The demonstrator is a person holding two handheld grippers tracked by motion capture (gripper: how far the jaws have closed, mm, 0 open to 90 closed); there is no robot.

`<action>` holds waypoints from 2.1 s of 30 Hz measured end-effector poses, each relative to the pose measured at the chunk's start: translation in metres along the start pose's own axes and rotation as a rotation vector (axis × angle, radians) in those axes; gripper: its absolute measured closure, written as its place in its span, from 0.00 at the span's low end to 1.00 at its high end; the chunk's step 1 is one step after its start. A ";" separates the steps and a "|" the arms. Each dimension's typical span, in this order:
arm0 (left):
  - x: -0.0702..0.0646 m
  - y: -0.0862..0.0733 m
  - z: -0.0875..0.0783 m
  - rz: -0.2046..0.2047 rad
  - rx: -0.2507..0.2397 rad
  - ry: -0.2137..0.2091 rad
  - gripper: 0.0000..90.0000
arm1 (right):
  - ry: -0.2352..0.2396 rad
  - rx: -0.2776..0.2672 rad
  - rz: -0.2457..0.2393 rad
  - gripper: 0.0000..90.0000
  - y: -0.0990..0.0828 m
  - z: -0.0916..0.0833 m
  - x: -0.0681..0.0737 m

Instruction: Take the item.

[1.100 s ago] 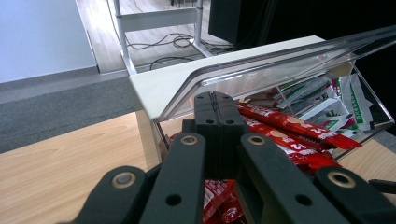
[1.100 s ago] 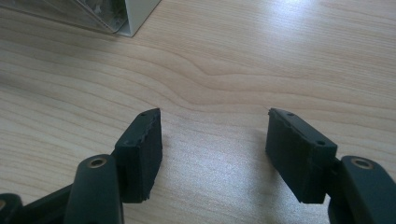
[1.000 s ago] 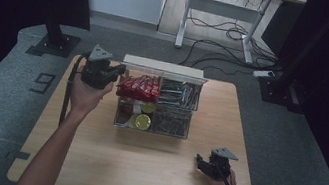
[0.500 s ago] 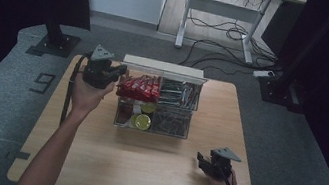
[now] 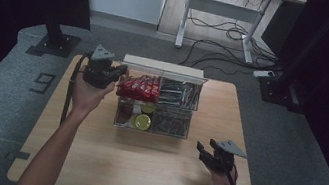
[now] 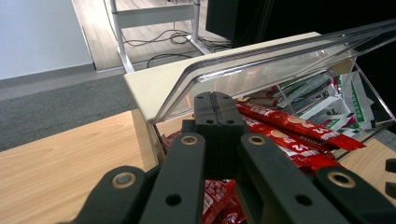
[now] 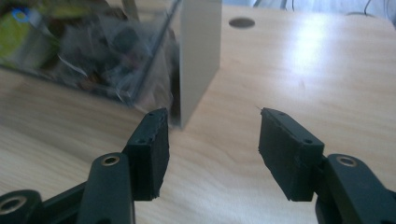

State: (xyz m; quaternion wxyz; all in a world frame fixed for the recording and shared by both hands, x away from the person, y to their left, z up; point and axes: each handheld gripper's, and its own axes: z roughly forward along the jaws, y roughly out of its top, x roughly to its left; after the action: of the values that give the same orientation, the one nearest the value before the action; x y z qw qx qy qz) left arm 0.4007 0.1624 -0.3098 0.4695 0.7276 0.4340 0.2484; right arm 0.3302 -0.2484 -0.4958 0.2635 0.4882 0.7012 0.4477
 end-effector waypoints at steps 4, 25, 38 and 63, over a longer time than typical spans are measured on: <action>0.000 0.000 0.000 0.000 0.000 0.000 1.00 | 0.017 -0.029 -0.008 0.50 0.011 -0.002 0.005; 0.000 0.001 0.000 -0.004 -0.001 -0.002 1.00 | 0.106 -0.158 -0.034 0.61 0.074 -0.021 0.027; 0.001 0.001 0.000 -0.004 -0.001 -0.005 1.00 | 0.130 -0.172 -0.079 0.68 0.113 -0.019 0.044; 0.002 0.002 0.000 -0.006 -0.002 -0.010 1.00 | 0.132 -0.114 -0.083 0.76 0.143 0.013 0.060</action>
State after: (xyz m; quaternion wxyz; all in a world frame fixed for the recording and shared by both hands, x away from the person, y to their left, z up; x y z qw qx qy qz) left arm 0.4023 0.1638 -0.3079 0.4732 0.7270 0.4336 0.2440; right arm 0.3817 -0.1706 -0.3710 0.2624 0.4124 0.7101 0.5067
